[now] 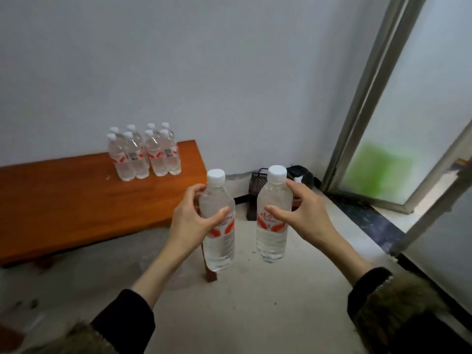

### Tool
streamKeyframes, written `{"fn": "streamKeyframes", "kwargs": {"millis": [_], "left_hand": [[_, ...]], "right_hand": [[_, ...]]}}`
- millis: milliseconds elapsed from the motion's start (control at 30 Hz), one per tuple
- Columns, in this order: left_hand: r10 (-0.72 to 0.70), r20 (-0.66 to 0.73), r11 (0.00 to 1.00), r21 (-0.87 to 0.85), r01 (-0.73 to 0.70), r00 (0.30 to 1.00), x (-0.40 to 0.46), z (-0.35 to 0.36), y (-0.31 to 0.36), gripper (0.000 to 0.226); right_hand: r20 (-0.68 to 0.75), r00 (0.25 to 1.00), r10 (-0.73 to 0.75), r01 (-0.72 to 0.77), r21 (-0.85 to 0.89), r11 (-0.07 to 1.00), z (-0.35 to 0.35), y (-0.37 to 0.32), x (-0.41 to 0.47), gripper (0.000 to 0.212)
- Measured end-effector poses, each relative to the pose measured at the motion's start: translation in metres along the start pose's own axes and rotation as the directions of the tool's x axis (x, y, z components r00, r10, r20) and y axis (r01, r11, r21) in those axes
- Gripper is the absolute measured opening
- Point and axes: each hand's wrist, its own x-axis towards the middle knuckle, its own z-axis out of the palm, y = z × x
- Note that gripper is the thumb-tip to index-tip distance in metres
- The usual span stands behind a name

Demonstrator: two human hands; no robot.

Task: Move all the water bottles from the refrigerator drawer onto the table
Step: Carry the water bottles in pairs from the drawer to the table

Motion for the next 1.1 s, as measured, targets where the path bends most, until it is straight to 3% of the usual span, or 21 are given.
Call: {"fn": "streamKeyframes", "kwargs": {"millis": [233,567,933,1100], "left_hand": [[-0.144,-0.083,0.987,0.064,0.149,0.986,0.070,-0.091,-0.074,0.070],[-0.322,-0.141,0.926,0.157,0.343,0.936,0.169,-0.144,-0.160,0.076],[-0.367,-0.122,0.887,0.253,0.386,0.922,0.295,-0.201,-0.236,0.079],[-0.368,-0.073,0.874,0.315,0.371,0.927,0.340,-0.220,-0.276,0.081]], "right_hand": [[0.144,0.988,-0.060,0.044,0.111,0.993,0.117,-0.044,0.083,0.066],[0.368,0.915,-0.163,0.167,0.024,0.986,0.243,-0.055,0.202,0.071],[0.570,0.798,-0.195,0.280,-0.064,0.958,0.365,-0.069,0.320,0.073],[0.581,0.796,-0.168,0.251,-0.064,0.966,0.418,-0.079,0.356,0.062]]}}
